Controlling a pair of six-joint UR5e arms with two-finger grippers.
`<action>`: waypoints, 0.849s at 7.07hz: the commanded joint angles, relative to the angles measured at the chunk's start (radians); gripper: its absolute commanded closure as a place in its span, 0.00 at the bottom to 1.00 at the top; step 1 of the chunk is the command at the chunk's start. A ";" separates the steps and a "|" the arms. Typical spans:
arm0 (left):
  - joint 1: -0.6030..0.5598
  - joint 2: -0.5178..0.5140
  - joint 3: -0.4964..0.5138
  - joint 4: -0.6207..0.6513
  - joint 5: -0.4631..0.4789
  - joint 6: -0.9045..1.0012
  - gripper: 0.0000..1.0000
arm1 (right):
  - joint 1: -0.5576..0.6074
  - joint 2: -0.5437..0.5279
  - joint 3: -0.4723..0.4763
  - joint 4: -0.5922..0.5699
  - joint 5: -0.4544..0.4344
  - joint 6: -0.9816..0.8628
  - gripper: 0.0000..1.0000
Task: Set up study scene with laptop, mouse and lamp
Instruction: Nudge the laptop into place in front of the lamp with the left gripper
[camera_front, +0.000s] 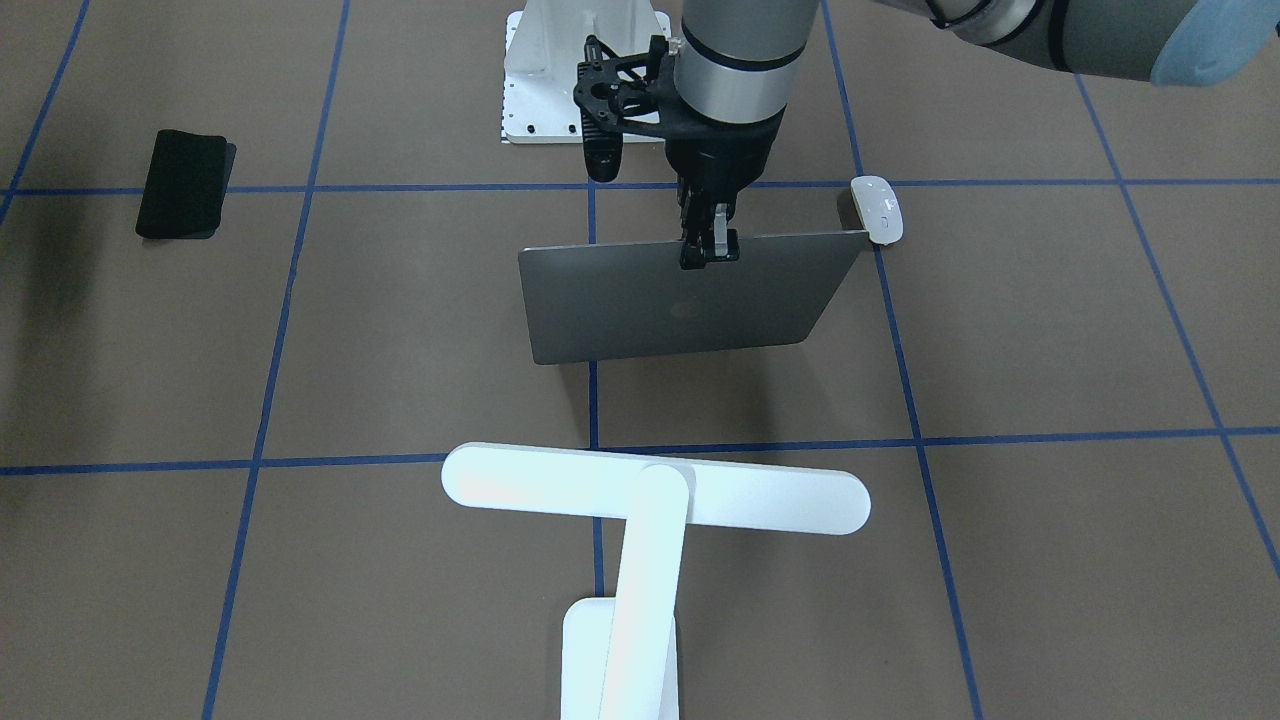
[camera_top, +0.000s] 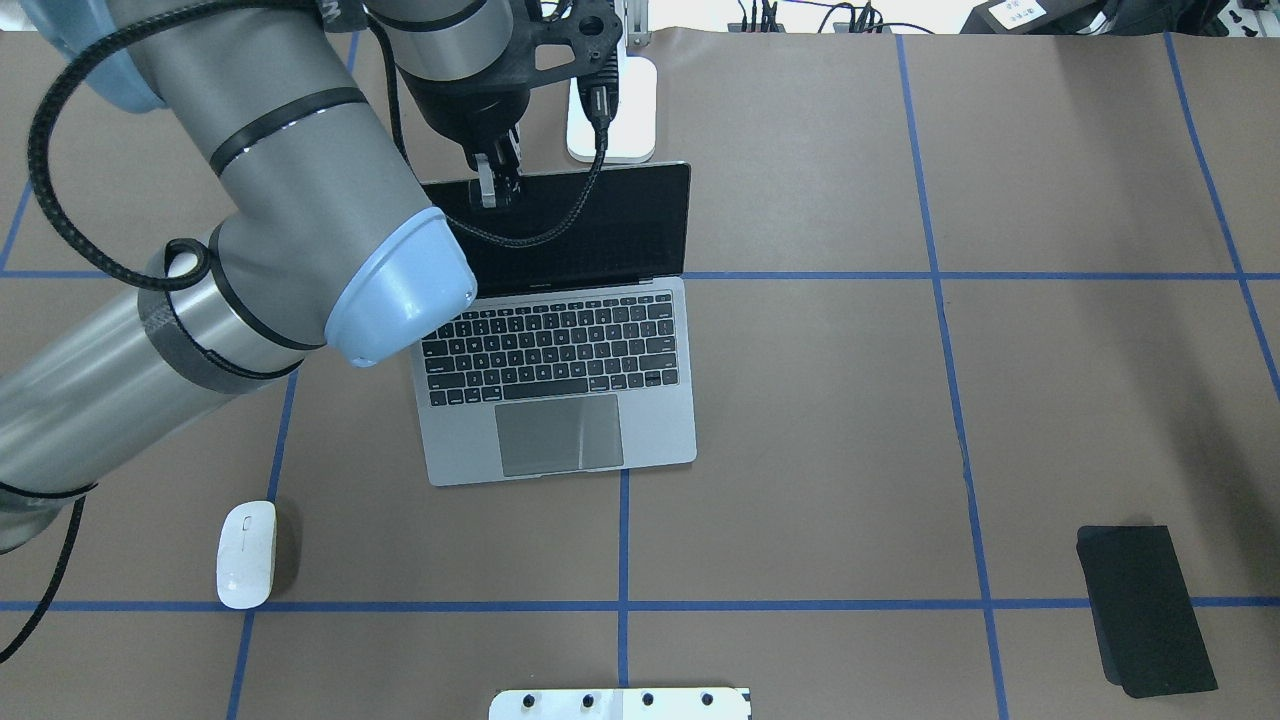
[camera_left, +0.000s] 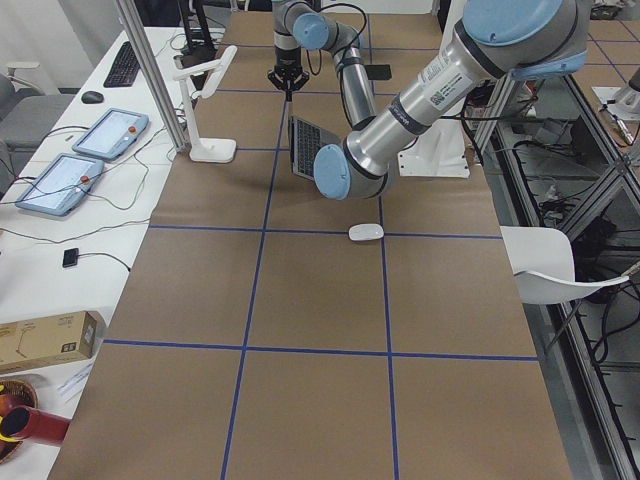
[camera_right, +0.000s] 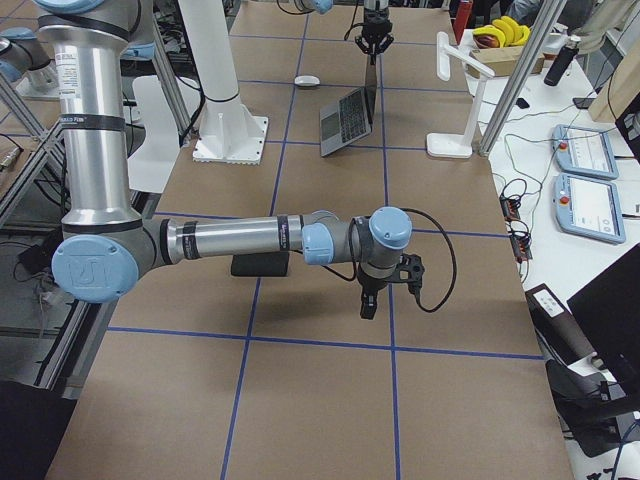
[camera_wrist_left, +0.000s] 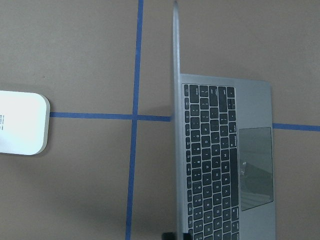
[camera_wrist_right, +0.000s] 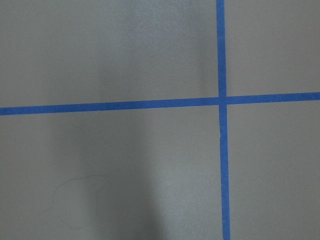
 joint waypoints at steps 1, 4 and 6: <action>-0.013 -0.006 0.013 -0.012 0.000 0.000 1.00 | -0.001 -0.001 0.000 0.000 -0.001 0.000 0.00; -0.019 -0.009 0.053 -0.060 0.000 -0.006 1.00 | 0.000 0.001 0.000 0.002 -0.001 0.000 0.00; -0.017 -0.012 0.067 -0.065 0.000 -0.011 1.00 | 0.000 0.001 -0.002 0.002 -0.002 0.000 0.00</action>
